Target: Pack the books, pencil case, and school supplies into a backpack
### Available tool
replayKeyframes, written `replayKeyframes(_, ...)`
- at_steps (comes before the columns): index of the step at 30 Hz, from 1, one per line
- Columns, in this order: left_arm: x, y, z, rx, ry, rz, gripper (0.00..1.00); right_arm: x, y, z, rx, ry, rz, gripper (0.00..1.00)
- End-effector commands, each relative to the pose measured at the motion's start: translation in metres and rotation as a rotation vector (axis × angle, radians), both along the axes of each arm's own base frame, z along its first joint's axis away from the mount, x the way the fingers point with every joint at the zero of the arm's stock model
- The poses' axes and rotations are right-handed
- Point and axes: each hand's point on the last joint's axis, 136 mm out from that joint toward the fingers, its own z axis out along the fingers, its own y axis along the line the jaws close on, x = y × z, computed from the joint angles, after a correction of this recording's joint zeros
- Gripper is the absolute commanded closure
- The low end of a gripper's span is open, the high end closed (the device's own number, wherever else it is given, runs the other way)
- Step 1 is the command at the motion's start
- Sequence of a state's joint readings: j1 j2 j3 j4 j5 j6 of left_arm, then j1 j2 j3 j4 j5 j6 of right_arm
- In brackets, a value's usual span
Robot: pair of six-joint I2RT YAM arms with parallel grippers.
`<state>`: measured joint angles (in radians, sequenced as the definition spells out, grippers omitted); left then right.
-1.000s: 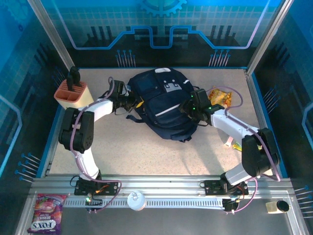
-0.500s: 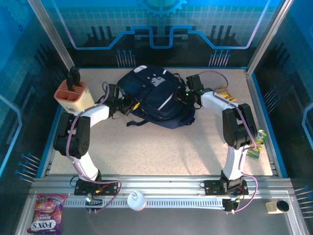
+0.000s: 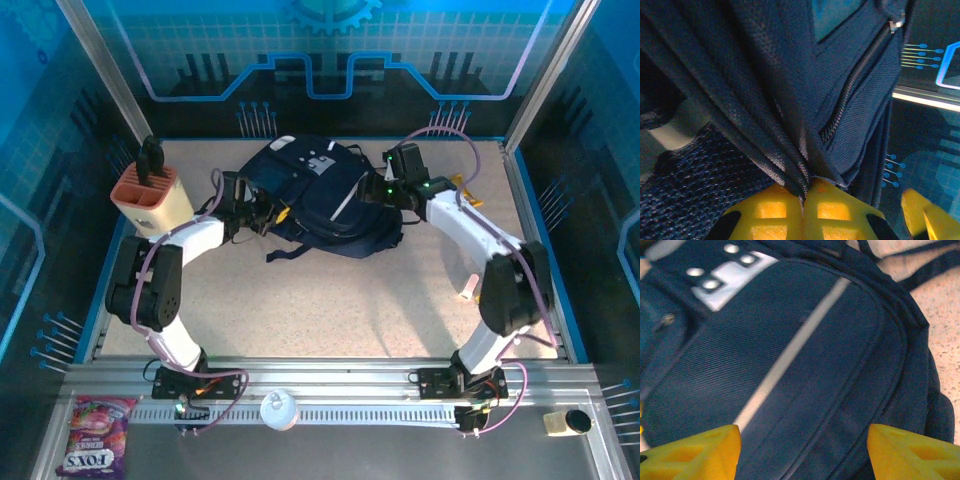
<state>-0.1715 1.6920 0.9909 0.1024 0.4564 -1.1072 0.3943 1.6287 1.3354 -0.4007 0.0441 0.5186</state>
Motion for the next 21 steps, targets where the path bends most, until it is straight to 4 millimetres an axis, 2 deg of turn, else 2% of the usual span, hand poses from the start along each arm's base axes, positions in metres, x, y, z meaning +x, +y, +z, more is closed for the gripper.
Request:
replayKeyframes(1,-0.015,-0.021,0.032,-0.08,-0.018,-0.066,1.0,-0.041,0.02,-0.004,-0.118,0.0,0.079,0.34)
replayKeyframes(7,-0.015,-0.024,0.047,-0.083,-0.011,-0.064,1.0,-0.085,0.089,0.003,-0.096,-0.086,0.19,0.41)
replayKeyframes(12,-0.017,-0.028,0.051,-0.084,0.015,-0.071,1.0,-0.105,0.143,-0.015,-0.078,-0.088,0.261,0.52)
replayKeyframes(17,-0.019,-0.029,0.055,-0.083,0.034,-0.072,1.0,-0.101,0.164,-0.034,-0.029,-0.058,0.217,0.62)
replayKeyframes(21,-0.021,-0.03,0.058,-0.078,0.05,-0.071,1.0,-0.09,0.162,-0.042,-0.036,-0.06,0.147,0.64)
